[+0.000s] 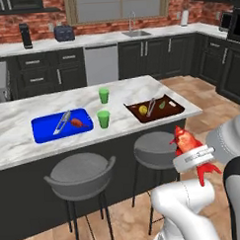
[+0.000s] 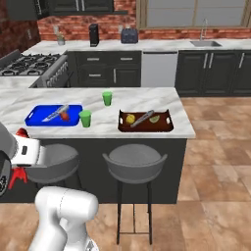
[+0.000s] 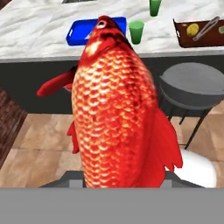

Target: Gather the lemon wedge and lemon from the fridge and place them on a tray on the dining counter. Then gather the fishs from the fridge and place them on the other tray.

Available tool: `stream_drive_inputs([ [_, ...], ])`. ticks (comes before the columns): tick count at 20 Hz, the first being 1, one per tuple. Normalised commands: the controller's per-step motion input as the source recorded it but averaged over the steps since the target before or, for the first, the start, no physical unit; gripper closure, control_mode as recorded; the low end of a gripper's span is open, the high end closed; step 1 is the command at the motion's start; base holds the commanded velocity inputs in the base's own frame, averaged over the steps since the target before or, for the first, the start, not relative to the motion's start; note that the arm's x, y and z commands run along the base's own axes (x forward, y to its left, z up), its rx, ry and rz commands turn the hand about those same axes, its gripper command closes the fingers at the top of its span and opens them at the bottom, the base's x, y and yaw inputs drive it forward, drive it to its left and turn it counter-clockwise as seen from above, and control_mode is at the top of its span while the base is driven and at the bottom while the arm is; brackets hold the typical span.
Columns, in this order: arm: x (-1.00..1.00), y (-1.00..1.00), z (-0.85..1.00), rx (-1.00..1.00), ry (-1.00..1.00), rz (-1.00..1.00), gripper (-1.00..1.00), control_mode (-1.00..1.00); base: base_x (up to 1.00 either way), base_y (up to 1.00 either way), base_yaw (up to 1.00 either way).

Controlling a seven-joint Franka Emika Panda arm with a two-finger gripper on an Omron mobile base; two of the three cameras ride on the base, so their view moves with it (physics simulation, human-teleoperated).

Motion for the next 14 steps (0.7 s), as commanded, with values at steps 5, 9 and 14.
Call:
stream_drive_inputs([
  [5,0.0,0.0,0.0,0.0,0.0,0.0,1.0,1.0,0.47,0.58,0.21],
  [9,0.0,0.0,0.0,0.0,0.0,0.0,1.0,1.0,0.59,0.29,0.2],
  [14,0.0,0.0,0.0,0.0,0.0,0.0,1.0,1.0,0.79,0.22,0.22],
])
